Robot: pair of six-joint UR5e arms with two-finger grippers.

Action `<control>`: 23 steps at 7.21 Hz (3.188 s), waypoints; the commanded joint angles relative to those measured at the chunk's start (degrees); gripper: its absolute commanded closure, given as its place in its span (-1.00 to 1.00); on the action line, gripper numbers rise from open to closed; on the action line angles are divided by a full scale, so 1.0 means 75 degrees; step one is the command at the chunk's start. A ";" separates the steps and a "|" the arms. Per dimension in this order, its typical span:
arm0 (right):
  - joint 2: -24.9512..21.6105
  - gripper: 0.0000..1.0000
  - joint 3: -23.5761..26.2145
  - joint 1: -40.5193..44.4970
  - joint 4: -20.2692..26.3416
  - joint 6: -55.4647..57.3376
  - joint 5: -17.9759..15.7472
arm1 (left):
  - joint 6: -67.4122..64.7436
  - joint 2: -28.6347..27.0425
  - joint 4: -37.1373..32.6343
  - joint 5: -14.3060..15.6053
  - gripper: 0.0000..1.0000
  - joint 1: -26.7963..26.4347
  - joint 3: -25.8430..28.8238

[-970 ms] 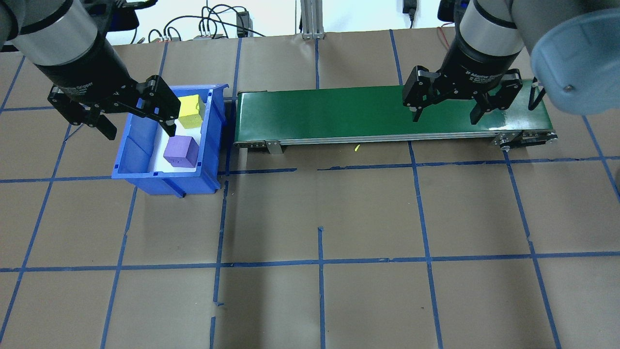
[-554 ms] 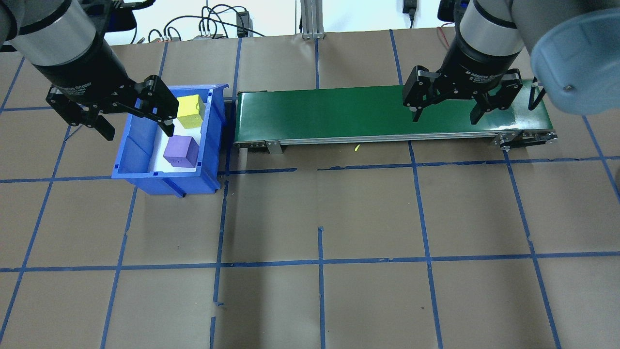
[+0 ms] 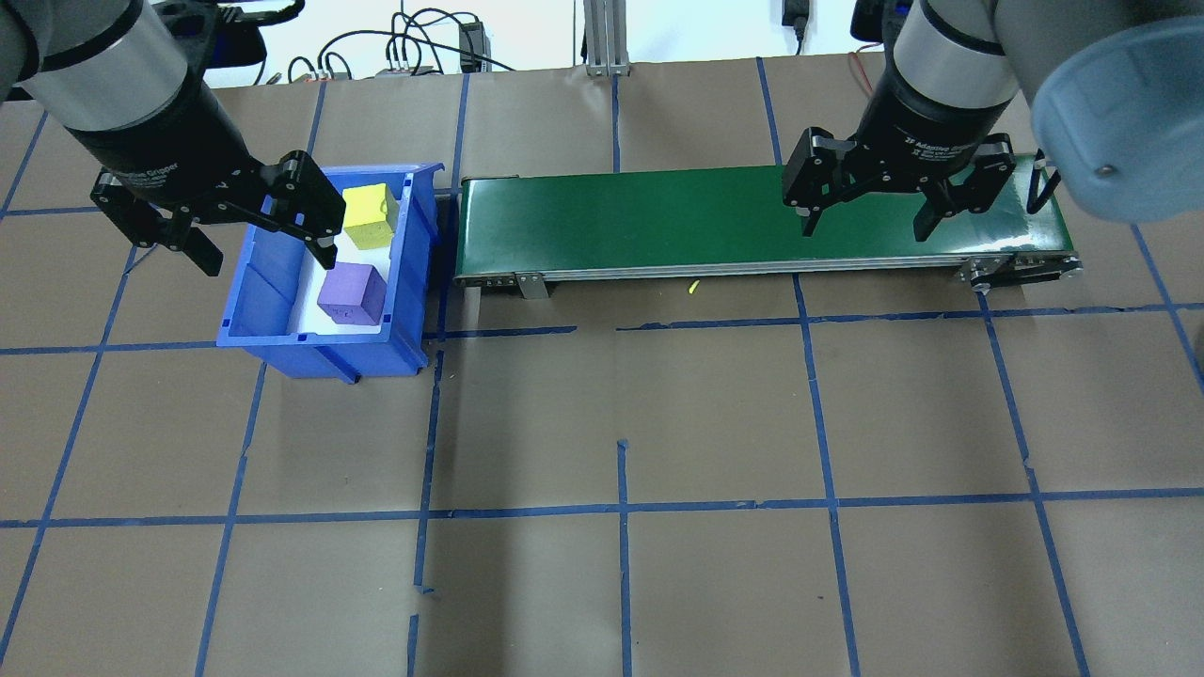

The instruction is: Move block left to right into plate

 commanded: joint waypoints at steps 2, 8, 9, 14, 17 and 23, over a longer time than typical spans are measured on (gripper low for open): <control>0.0000 -1.00 0.0000 0.0007 0.0000 0.0000 0.0000 | 0.0071 -0.1021 0.1235 -0.0026 -1.00 0.0236 0.0148; 0.0000 -1.00 0.0000 -0.0016 0.0000 0.0000 0.0000 | 0.1665 -0.3273 0.3386 -0.0107 -1.00 0.1186 -0.0166; 0.0000 -1.00 0.0000 0.0007 0.0000 0.0000 0.0000 | 0.1629 -0.3519 0.4096 -0.0119 -1.00 0.1186 -0.0434; 0.0000 -1.00 0.0000 0.0007 0.0000 0.0000 0.0000 | 0.1687 -0.3616 0.4209 -0.0541 -1.00 0.1174 -0.1152; 0.0000 -1.00 0.0000 0.0007 0.0000 0.0000 0.0000 | 0.1711 -0.3674 0.4209 -0.0529 0.22 0.1186 -0.1152; 0.0000 -1.00 0.0000 0.0007 0.0000 0.0000 0.0000 | 0.0869 -0.2422 0.2594 -0.0131 0.76 0.0848 0.0205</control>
